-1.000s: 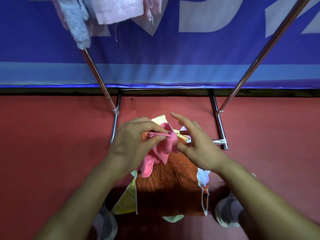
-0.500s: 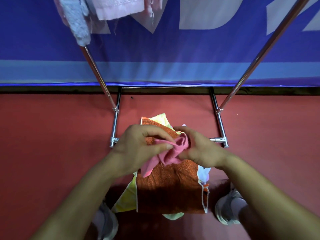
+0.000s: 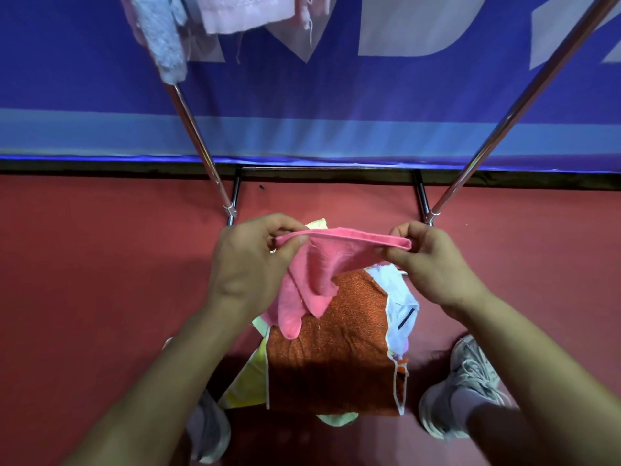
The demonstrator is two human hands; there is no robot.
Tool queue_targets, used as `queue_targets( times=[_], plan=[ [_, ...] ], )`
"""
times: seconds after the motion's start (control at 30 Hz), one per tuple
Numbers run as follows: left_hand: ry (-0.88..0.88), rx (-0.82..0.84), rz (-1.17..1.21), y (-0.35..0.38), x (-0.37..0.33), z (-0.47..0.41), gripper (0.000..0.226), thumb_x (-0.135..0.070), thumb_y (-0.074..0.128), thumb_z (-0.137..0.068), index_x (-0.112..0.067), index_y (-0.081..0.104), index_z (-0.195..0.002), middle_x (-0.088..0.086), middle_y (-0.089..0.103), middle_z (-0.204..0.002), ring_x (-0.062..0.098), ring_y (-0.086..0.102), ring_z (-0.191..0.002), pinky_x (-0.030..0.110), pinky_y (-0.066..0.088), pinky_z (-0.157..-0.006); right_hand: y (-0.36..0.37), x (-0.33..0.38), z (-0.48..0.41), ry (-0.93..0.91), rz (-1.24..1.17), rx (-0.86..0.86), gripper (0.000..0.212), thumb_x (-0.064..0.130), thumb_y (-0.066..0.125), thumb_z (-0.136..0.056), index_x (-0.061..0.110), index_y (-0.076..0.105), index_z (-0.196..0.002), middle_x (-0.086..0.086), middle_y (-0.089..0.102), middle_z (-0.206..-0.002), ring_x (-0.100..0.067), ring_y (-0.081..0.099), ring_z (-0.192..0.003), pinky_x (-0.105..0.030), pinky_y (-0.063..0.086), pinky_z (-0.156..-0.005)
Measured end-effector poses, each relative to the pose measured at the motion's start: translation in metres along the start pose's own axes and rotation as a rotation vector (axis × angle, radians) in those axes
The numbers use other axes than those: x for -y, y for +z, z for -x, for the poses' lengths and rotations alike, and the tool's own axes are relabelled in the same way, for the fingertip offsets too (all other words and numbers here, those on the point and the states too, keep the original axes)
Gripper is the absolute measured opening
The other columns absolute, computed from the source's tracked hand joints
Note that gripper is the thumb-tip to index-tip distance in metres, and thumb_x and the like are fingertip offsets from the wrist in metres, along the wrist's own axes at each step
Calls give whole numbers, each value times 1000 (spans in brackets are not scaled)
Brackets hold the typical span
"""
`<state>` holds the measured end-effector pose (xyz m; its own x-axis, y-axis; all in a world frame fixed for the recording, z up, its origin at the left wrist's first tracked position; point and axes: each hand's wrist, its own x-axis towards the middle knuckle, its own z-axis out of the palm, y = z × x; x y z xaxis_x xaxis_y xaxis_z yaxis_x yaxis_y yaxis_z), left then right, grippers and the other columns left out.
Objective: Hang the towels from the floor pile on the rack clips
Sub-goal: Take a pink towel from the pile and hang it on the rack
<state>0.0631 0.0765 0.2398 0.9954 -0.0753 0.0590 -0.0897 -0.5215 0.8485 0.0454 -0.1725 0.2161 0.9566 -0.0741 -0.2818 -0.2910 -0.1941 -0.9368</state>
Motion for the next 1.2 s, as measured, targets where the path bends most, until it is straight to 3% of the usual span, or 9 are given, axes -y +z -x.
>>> queue_targets(
  times=[0.1, 0.2, 0.3, 0.43, 0.57, 0.67, 0.77, 1.07, 1.2],
  plan=[
    [65, -85, -144, -4, 0, 0, 12, -34, 72, -83, -33, 76, -94, -15, 75, -79, 11, 71, -72, 39, 59, -68, 0, 4, 3, -48, -14, 14, 22, -7, 70, -87, 12, 61, -86, 6, 67, -67, -5, 55, -57, -15, 45, -57],
    [152, -117, -262, -10, -11, 1, 14, -38, 68, -87, -33, 77, -96, -15, 76, -81, 8, 71, -74, 37, 57, -68, -4, 12, 6, -74, 207, 43, 4, 9, 76, -88, 9, 72, -86, 4, 69, -66, -1, 52, -57, -22, 44, -59],
    [215, -160, -289, -21, -27, 6, 11, -33, 70, -91, -33, 78, -98, -17, 76, -85, 6, 71, -77, 36, 57, -71, -11, 25, 20, -140, 328, -14, 19, 20, 79, -86, 7, 70, -76, -13, 65, -67, -8, 47, -59, -31, 41, -59],
    [217, -212, -237, -34, -51, 15, 16, -33, 66, -91, -32, 78, -101, -19, 76, -90, 4, 70, -78, 37, 57, -74, -19, 67, 44, -260, 261, -57, 10, 9, 74, -89, 6, 68, -83, -4, 68, -70, -4, 55, -63, -24, 47, -63],
    [209, -257, -142, -53, -96, 16, 15, -37, 66, -87, -32, 77, -97, -16, 76, -84, 5, 69, -76, 38, 57, -76, -30, 116, 57, -380, 316, -109, 6, 15, 72, -90, 10, 69, -91, -12, 74, -85, -35, 69, -83, -49, 56, -79],
    [241, -284, -99, -78, -138, 12, 9, -32, 69, -89, -32, 76, -95, -17, 75, -83, 4, 70, -77, 36, 57, -78, -32, 158, 72, -440, 297, -139, 16, 19, 75, -88, 6, 67, -90, -6, 73, -83, -29, 64, -75, -46, 54, -76],
    [295, -307, -127, -104, -176, 9, 9, -26, 70, -89, -30, 78, -93, -16, 74, -82, 4, 68, -76, 32, 57, -78, -37, 202, 86, -473, 258, -179, 25, 20, 77, -86, 0, 62, -87, -19, 67, -80, -16, 53, -69, -46, 53, -71],
    [342, -334, -83, -158, -242, 19, 9, -20, 72, -90, -26, 77, -92, -21, 66, -71, -8, 56, -63, 5, 39, -62, -62, 280, 125, -440, 45, -121, 17, 16, 70, -94, 0, 71, -101, -17, 73, -89, -17, 67, -80, -42, 59, -87],
    [383, -344, -70, -167, -261, 23, 10, -20, 70, -92, -26, 77, -94, -21, 68, -74, -7, 58, -65, 13, 44, -67, -70, 297, 135, -477, 19, -136, 16, 23, 71, -94, 8, 74, -92, -8, 70, -84, -18, 63, -78, -49, 57, -85]
  ],
)
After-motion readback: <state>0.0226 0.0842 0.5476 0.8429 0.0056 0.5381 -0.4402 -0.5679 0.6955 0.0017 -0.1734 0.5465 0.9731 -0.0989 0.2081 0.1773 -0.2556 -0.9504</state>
